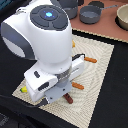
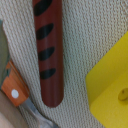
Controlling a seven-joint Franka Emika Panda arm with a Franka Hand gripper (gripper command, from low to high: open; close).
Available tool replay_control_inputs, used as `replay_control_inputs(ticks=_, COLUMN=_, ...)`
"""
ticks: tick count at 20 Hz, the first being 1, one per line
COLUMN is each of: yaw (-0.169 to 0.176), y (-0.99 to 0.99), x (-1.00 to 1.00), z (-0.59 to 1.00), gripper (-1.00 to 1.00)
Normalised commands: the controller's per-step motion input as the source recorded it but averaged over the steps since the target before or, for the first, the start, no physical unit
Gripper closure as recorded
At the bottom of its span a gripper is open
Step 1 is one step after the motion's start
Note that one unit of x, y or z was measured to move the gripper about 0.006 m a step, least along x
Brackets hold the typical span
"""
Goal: Interact with the objects in diverse but meaningful ways.
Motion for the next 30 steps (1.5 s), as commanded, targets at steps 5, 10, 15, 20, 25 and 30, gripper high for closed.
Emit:
replay_control_inputs(ticks=5, yaw=0.0, y=-0.14, x=0.63, z=0.09, gripper=-1.0)
replay_control_inputs(ticks=10, yaw=-0.02, y=-0.18, x=0.75, z=0.27, gripper=-1.0)
replay_control_inputs(ticks=15, yaw=-0.021, y=-0.19, x=0.63, z=0.16, gripper=-1.0)
replay_control_inputs(ticks=20, yaw=-0.017, y=-0.18, x=0.5, z=0.04, gripper=-1.0)
replay_control_inputs(ticks=25, yaw=-0.006, y=-0.16, x=0.36, z=-0.07, gripper=-1.0)
replay_control_inputs(ticks=30, yaw=0.0, y=-0.15, x=0.31, z=-0.04, gripper=1.0)
